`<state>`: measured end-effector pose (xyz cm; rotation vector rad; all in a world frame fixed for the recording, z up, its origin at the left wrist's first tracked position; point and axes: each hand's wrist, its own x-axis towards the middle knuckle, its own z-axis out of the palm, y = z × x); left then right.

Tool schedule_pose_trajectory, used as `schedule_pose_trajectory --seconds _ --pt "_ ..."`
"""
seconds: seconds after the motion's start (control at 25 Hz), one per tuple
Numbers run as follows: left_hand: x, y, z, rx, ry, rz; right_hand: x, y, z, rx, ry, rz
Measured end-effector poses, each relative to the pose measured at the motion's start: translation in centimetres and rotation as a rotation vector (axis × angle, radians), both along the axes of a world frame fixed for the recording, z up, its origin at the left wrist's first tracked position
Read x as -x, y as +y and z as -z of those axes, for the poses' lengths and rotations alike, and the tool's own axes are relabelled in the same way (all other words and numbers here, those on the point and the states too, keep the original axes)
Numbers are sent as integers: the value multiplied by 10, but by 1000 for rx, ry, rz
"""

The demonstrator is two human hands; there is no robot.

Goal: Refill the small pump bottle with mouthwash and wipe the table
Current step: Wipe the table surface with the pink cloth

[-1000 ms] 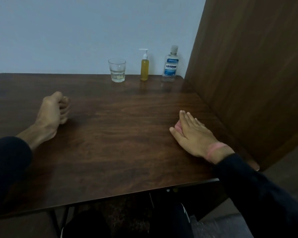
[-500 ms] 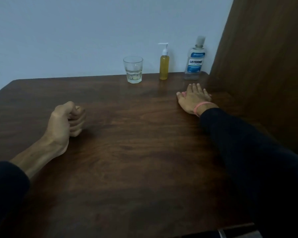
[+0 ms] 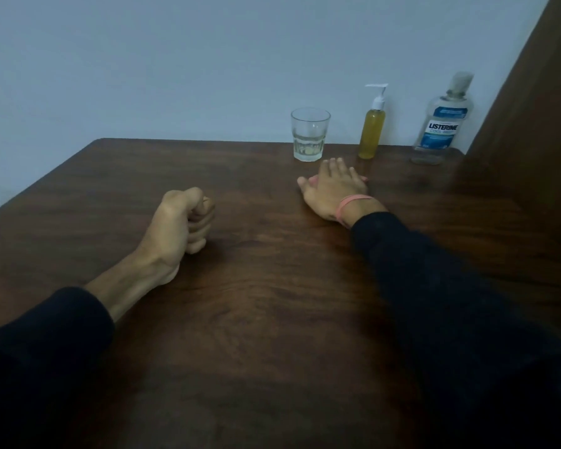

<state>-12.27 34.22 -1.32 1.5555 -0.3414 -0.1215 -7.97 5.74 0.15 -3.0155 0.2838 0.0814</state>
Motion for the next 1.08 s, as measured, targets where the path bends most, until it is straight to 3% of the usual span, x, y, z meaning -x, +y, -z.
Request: schedule_pose_trajectory --seconds 0.36,0.72,0.88,1.08 --pt "14 -9 -14 -89 58 -169 63 129 9 -49 -30 -427" --pt "16 -12 -14 -88 61 -181 251 107 13 -122 -138 -673" --pt "11 -9 -10 -105 14 -158 316 41 15 -27 -124 -603" --pt "9 -10 -9 -102 5 -128 311 -52 4 20 14 -325"
